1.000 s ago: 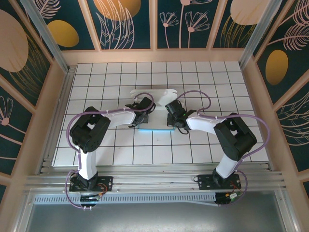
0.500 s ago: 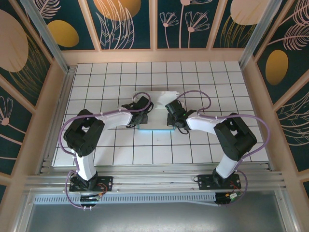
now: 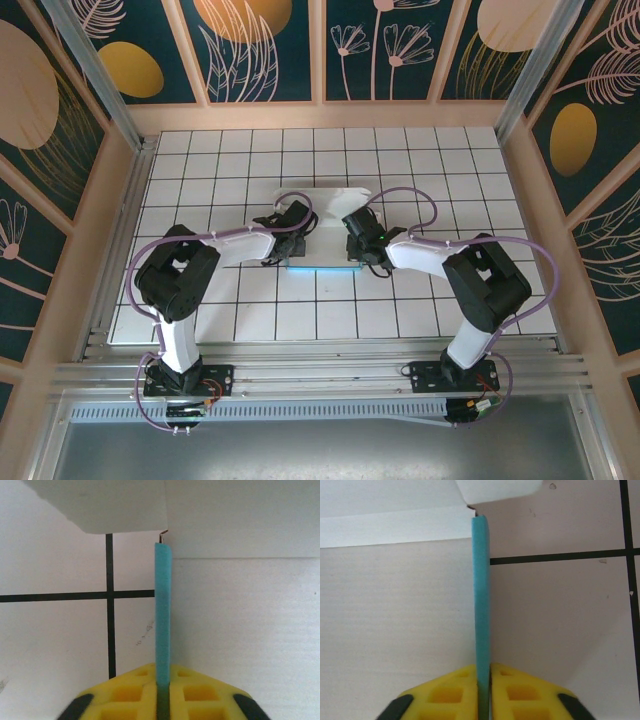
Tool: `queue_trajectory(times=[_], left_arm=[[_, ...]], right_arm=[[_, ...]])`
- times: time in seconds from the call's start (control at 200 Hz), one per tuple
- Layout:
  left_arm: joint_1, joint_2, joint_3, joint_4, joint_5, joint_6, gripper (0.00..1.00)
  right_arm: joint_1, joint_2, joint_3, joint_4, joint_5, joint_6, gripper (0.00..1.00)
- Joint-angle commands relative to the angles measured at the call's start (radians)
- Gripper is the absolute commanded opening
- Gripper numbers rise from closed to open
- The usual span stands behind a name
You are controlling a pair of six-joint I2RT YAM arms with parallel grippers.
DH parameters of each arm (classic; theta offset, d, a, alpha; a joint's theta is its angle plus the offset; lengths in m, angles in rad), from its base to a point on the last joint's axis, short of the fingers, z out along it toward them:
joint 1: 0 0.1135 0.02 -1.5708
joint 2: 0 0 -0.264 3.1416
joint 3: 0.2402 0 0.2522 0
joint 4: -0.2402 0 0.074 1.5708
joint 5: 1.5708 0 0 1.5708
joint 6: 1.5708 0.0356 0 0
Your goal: Fold the paper box
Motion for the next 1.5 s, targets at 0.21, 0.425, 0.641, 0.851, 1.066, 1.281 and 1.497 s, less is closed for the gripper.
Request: queue_trajectory(times=[0.21,0.425,0.641,0.851,1.066,1.281,1.497], left_arm=[[-0.002,-0.114,-0.061,0.007,0.000,-0.009,0.25],[-0.003,-0.242,-0.090,0.038,0.034,-0.007,0.29],[0.059,-0.468,-0.118,0.070,0.143,0.045,0.36],[0.253,-0.436,-0.080,0.117,0.456,0.265,0.43],[0.340,-0.412,-0.113,0.189,0.622,0.371,0.52],[0.341,-0.352,-0.088,0.178,0.591,0.514,0.63],[0.347,-0.293,-0.077,0.219,0.545,0.616,0.66]], right_arm=[[-0.002,-0.084,0.021,-0.036,-0.003,0.011,0.34],[-0.003,-0.208,0.013,-0.066,0.003,-0.004,0.42],[-0.083,-0.478,-0.022,-0.076,-0.078,-0.160,0.65],[-0.404,-0.453,-0.038,0.042,-0.661,-0.497,0.69],[-0.419,-0.248,0.050,0.033,-0.753,-0.625,0.62],[-0.421,-0.140,0.111,0.082,-0.744,-0.744,0.62],[-0.423,-0.075,0.162,0.118,-0.805,-0.848,0.59]])
